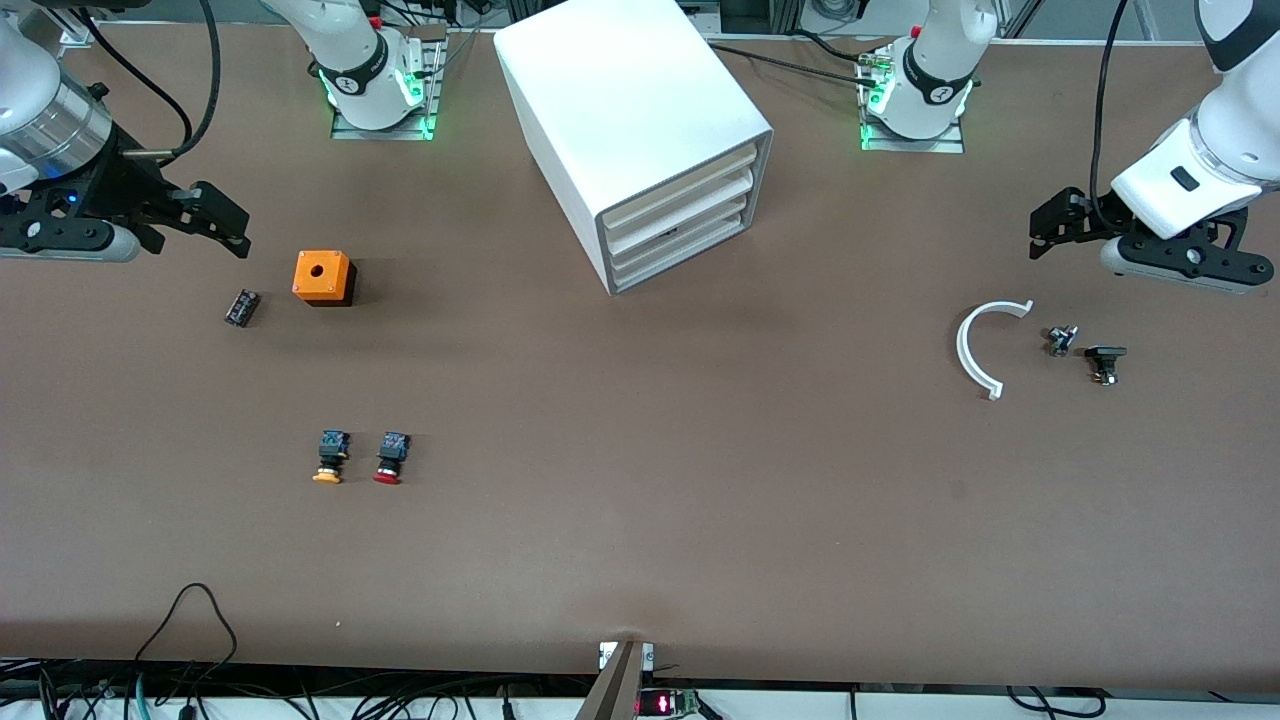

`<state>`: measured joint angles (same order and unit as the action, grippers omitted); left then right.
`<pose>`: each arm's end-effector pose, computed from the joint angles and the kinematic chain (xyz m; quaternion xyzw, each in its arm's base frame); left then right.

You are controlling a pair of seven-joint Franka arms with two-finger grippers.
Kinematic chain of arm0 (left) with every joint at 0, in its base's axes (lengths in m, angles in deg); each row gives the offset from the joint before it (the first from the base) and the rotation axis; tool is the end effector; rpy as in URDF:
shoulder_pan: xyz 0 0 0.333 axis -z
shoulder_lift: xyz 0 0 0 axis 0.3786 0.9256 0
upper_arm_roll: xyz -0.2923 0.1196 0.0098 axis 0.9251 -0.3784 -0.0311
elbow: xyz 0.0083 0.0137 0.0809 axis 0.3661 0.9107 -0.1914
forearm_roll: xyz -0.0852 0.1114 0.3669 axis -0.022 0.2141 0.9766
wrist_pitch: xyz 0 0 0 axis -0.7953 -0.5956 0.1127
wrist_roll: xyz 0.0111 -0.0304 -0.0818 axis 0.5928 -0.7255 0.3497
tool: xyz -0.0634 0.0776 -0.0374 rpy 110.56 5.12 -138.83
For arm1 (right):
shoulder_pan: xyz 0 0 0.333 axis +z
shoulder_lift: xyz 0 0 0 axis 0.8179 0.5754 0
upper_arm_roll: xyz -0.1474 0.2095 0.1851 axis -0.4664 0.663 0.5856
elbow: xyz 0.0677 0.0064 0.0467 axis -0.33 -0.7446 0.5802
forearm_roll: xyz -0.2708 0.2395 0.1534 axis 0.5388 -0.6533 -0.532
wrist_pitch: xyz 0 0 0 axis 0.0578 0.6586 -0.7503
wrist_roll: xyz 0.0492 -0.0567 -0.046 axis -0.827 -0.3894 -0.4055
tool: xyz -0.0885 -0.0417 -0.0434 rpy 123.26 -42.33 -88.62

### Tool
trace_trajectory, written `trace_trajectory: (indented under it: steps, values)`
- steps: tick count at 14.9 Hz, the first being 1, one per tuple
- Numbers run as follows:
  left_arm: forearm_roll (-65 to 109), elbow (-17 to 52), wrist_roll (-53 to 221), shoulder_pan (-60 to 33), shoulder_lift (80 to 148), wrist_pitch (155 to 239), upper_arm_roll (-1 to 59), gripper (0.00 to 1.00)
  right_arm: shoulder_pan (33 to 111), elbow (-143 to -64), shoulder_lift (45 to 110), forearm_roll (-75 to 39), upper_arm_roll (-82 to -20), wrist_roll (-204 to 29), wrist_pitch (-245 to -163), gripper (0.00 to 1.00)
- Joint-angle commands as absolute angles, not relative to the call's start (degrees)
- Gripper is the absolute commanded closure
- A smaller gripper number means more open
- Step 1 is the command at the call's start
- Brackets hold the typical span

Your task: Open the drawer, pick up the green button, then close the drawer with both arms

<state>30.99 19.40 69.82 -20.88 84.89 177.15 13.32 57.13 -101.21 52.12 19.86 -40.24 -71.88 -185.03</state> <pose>0.5402 -0.0353 0.5690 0.9950 -0.0994 -0.0120 0.0012 0.5477 0.0739 0.6041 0.9995 -0.0228 0.0223 0.0047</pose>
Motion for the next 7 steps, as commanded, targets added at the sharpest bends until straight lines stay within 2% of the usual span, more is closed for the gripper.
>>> trace_trajectory:
  steps: [1, 7]
  values:
    - [29.8, 18.0, 69.7, -20.9, 85.2, 176.0, 13.3, 0.01, 56.8, -100.3, 52.7, 19.4, -40.0, -71.6, -184.8, 0.0]
    - [29.8, 17.9, 69.8, -20.8, 85.0, 174.3, 13.6, 0.01, 56.9, -100.0, 52.5, 19.6, -39.9, -71.7, -184.6, 0.0]
